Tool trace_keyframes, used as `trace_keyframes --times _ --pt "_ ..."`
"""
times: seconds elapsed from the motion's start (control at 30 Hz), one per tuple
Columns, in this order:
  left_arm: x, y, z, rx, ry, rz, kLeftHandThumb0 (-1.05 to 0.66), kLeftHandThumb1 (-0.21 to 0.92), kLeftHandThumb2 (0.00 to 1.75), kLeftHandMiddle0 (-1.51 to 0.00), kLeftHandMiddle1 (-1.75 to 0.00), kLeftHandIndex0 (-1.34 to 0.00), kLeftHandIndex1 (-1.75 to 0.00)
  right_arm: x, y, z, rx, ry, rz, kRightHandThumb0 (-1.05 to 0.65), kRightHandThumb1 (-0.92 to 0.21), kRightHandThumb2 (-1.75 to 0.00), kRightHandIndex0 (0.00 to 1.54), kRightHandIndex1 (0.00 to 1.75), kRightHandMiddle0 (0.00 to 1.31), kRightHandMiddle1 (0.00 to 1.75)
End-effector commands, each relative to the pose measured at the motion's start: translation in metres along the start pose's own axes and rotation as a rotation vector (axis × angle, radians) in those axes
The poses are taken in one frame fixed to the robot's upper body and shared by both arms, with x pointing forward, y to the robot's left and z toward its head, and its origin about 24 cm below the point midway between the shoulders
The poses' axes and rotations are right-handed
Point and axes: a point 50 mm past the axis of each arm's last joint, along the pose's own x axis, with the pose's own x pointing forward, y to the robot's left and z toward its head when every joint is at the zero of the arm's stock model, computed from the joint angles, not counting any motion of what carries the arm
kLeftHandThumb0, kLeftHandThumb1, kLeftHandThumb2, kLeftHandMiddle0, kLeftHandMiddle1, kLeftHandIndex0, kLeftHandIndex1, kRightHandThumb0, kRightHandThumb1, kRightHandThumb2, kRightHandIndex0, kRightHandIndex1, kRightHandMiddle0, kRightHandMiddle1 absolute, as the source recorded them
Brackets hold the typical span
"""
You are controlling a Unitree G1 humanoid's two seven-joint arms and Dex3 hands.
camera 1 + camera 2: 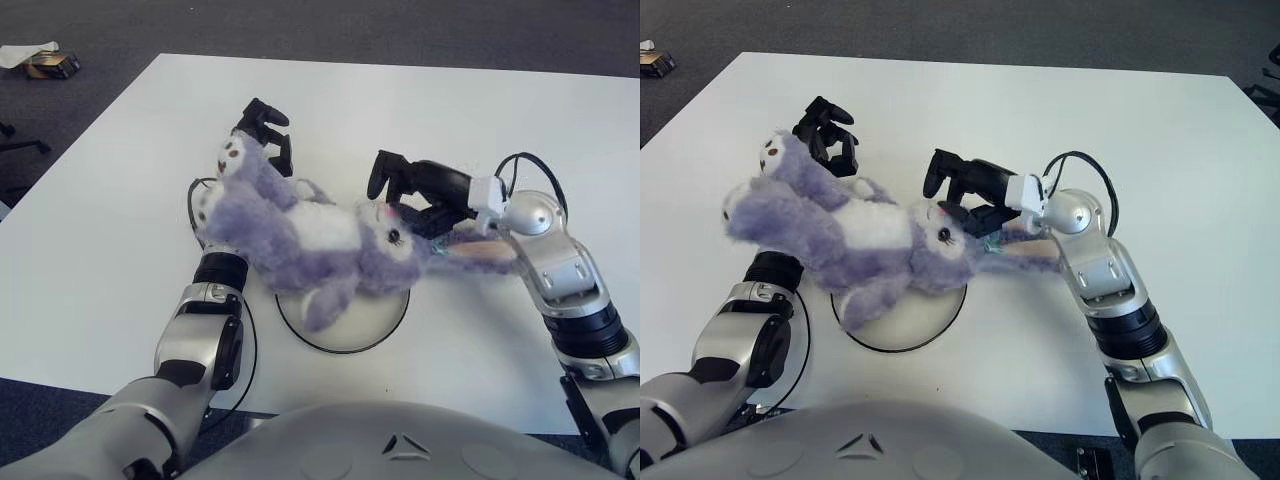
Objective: Put the doll into the plate.
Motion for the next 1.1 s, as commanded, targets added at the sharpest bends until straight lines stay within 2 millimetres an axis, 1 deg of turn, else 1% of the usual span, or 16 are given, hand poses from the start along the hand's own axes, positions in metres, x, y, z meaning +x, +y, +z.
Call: trace_keyframes --times 0.0,0.03,0.07,0.13,0.2,0.27,0.5,0.6,0.7,0.8,0.9,1.07 --pt "-0.002 0.002 -0.002 -0.001 0.009 0.004 -0.01 0.35 1.29 -0.48 -1.75 -0.47 -1.75 -0.010 -0.018 0.011 0.087 -0.019 -0.055 -1.01 -0.92 -0.99 0.15 1.40 0.00 1.51" --pt "-0.002 0.002 -0.003 0.001 0.010 0.003 -0.01 0.35 1.29 -0.48 -1.75 -0.47 -1.75 -0.012 -0.022 0.013 0.118 -0.027 -0.066 -1.00 -0.92 -0.98 0.15 1.37 0.00 1.47" --pt "-0.002 0.002 -0.003 0.001 0.010 0.003 -0.01 0.35 1.29 -0.48 -1.75 -0.47 -1.75 -0.014 -0.025 0.015 0.138 -0.031 -0.072 -0.99 -0.92 -0.98 0.15 1.35 0.00 1.38" --pt "-0.002 0.002 -0.003 0.003 0.011 0.003 -0.01 0.34 1.30 -0.48 -1.75 -0.47 -1.75 -0.015 -0.027 0.017 0.172 -0.034 -0.077 -0.98 -0.92 -0.97 0.16 1.32 0.00 1.30" --pt "-0.002 0.002 -0.003 0.002 0.010 0.004 -0.01 0.34 1.30 -0.48 -1.75 -0.47 -1.75 -0.012 -0.035 0.027 0.219 -0.044 -0.091 -0.98 -0.92 -0.95 0.17 1.31 0.00 1.22" --pt "-0.002 0.002 -0.003 0.001 0.010 0.004 -0.01 0.34 1.30 -0.49 -1.75 -0.47 -1.75 -0.012 -0.040 0.033 0.257 -0.049 -0.114 -1.00 -0.92 -0.90 0.19 1.31 0.00 1.10" --pt "-0.001 0.001 -0.002 -0.003 0.012 0.005 -0.01 0.34 1.30 -0.49 -1.75 -0.47 -1.75 -0.013 -0.042 0.034 0.345 -0.031 -0.135 -1.02 -0.92 -0.82 0.24 1.36 0.00 1.08" --pt "-0.001 0.001 -0.002 -0.002 0.012 0.006 -0.01 0.34 1.30 -0.49 -1.75 -0.47 -1.75 -0.015 -0.043 0.034 0.394 -0.013 -0.140 -1.03 -0.92 -0.79 0.24 1.38 0.00 1.10" --pt "-0.001 0.001 -0.002 0.000 0.009 0.006 -0.01 0.34 1.31 -0.49 -1.75 -0.47 -1.75 -0.016 -0.043 0.034 0.435 0.007 -0.133 -1.03 -0.92 -0.75 0.25 1.41 0.00 1.28" --pt "0.000 0.002 -0.002 0.000 0.008 0.007 -0.01 0.33 1.31 -0.49 -1.75 -0.48 -1.75 -0.017 -0.045 0.035 0.453 0.022 -0.127 -1.03 -0.92 -0.74 0.25 1.42 0.00 1.38" --pt "0.000 0.002 -0.001 0.000 0.008 0.009 -0.01 0.33 1.31 -0.49 -1.75 -0.48 -1.75 -0.018 -0.046 0.036 0.463 0.033 -0.129 -1.03 -0.92 -0.73 0.25 1.42 0.00 1.41" --pt "0.001 0.002 -0.001 -0.001 0.009 0.015 -0.01 0.33 1.31 -0.49 -1.75 -0.48 -1.75 -0.019 -0.049 0.036 0.485 0.045 -0.146 -1.00 -0.92 -0.73 0.30 1.41 0.01 1.55"
